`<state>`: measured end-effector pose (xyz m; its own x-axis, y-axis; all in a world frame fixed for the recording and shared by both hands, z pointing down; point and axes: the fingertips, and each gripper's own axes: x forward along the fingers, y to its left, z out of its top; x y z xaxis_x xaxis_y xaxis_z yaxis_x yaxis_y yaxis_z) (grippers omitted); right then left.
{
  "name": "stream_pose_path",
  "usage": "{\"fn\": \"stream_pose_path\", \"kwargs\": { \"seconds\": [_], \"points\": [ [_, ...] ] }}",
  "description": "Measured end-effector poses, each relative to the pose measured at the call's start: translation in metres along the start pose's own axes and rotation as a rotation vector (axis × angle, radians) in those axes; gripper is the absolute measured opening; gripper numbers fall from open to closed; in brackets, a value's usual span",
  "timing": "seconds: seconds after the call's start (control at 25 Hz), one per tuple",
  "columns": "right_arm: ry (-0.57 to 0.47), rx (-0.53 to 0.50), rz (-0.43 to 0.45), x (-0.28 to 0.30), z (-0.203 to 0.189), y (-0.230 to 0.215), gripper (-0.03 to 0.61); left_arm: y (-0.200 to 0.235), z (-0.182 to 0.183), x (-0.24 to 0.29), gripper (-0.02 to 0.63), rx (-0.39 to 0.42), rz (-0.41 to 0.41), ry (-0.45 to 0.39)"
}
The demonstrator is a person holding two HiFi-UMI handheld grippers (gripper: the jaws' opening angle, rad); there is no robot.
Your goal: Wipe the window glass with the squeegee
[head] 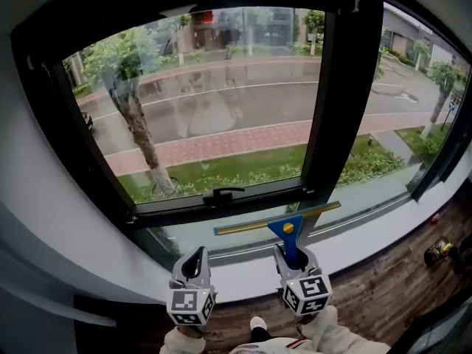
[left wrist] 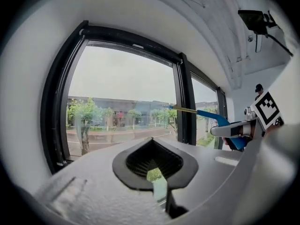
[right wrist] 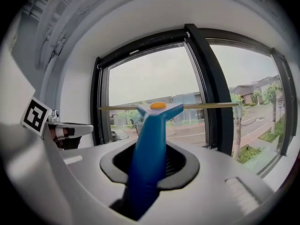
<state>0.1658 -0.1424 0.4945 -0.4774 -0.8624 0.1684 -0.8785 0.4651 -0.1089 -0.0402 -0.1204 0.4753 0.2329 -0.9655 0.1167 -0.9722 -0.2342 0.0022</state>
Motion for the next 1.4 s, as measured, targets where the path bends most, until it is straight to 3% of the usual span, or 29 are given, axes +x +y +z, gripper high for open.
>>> {"fn": "stream_pose_path", "kwargs": {
  "seconds": [0.32,0.6,1.0,1.4],
  "points": [
    [-0.069,-0.002,0.015,0.091,0.071,-0.023,0.114,0.042,0.043,0.074,-0.002,0.025,0.031,0.026],
    [-0.192,-0.051,0.031,0.149,0.168,-0.021,0.114,0.082,0.115,0.116,-0.002,0.056,0.036,-0.059],
    [-0.386,-0.159,0.032,0.192,0.355,-0.034,0.113,0.086,0.268,0.179,-0.002,0.142,0.006,-0.218],
    [-0.421,-0.174,0.007,0.217,0.439,-0.052,0.113,0.068,0.359,0.218,-0.002,0.212,-0.028,-0.264]
  ]
}}
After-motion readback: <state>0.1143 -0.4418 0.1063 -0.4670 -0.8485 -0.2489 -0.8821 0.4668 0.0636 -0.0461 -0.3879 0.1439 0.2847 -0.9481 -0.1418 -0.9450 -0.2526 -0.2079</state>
